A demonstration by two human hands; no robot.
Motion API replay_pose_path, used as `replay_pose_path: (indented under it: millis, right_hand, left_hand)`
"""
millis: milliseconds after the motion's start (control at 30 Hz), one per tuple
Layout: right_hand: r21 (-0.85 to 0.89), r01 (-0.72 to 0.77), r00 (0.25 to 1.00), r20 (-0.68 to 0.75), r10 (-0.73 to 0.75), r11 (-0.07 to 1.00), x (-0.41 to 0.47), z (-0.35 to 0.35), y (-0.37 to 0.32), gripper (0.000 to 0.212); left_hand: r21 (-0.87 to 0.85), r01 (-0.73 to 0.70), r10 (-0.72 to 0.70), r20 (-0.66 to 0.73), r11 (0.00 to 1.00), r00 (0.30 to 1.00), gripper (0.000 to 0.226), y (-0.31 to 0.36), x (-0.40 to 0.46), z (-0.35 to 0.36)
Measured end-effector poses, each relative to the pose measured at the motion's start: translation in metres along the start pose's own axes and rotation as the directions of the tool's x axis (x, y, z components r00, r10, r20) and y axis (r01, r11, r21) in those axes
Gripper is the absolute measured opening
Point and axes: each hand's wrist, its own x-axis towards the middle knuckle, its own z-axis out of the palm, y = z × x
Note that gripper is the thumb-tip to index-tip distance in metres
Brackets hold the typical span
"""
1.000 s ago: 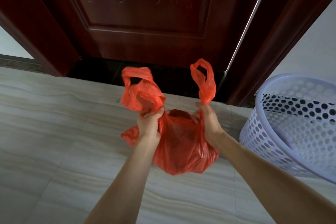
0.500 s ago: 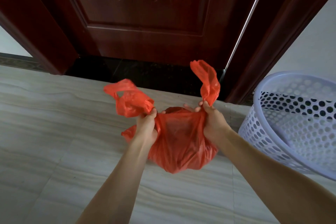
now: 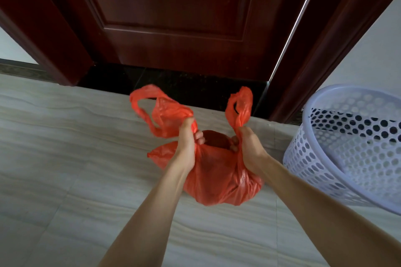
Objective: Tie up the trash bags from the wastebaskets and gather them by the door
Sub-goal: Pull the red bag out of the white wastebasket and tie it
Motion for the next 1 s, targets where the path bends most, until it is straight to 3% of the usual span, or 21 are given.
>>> replay_pose_path:
  millis: [133,233,333,400,533,700,833,1000]
  right_hand:
    - [0.166,-0.066,0.997,-0.038,0.074,0.984,0.000,-0.008,-0.005,0.031]
    - [0.212,-0.107,0.994,0.020,0.105,0.971,0.002,-0.013,0.001,0.029]
    - [0.272,-0.163,0.985,0.107,0.139,0.948,-0.001,-0.014,0.001,0.034]
    - [0.304,-0.158,0.984,0.132,0.123,0.939,0.000,-0.013,0.002,0.029]
    - [0.324,-0.143,0.973,0.218,0.073,0.935,0.008,-0.017,0.004,0.020]
    - [0.199,-0.082,0.934,0.357,0.005,0.977,0.001,-0.018,-0.003,0.024]
    - [0.107,-0.084,0.878,0.478,0.023,0.991,-0.002,-0.024,-0.006,0.023]
    - [0.090,-0.061,0.858,0.514,0.007,0.994,-0.006,-0.018,-0.012,0.020]
  left_hand:
    - [0.060,0.101,-0.103,0.020,0.993,0.995,0.024,0.002,0.004,0.001]
    - [0.274,-0.102,0.092,0.048,0.956,0.995,0.021,-0.005,0.008,-0.005]
    - [0.263,-0.184,0.199,-0.035,0.947,0.979,0.017,-0.009,0.013,-0.009]
    - [0.255,-0.107,0.129,-0.070,0.961,0.989,0.015,-0.010,0.018,-0.010]
    - [0.418,-0.036,0.026,0.029,0.908,0.999,0.032,-0.007,0.021,-0.012]
    - [0.628,-0.210,0.090,0.218,0.750,0.972,0.020,0.000,0.013,-0.006]
    - [0.809,-0.382,0.087,0.386,0.447,0.918,0.027,0.005,0.008,0.000]
    - [0.804,-0.329,0.084,0.332,0.495,0.939,0.048,0.005,0.012,0.000]
